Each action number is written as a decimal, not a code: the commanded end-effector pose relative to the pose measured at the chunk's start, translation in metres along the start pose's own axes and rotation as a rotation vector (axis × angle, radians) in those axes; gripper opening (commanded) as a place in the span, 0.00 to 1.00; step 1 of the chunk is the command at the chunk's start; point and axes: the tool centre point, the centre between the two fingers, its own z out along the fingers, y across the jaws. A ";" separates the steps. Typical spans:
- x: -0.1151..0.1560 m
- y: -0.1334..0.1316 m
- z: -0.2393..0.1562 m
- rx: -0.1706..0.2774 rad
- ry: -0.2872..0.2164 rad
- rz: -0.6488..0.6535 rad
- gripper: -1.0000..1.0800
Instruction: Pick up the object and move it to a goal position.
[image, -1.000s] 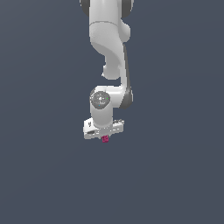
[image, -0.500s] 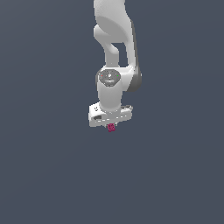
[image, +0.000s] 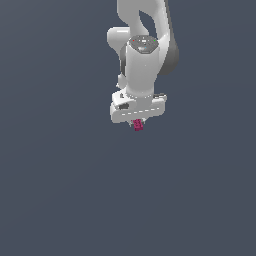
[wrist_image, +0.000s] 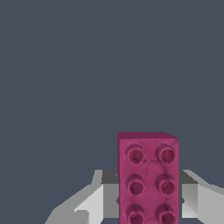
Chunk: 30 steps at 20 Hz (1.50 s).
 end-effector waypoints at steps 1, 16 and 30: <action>-0.007 -0.014 -0.027 -0.001 0.000 0.000 0.00; -0.042 -0.094 -0.182 0.000 0.001 -0.001 0.00; -0.052 -0.124 -0.241 0.001 0.001 0.000 0.00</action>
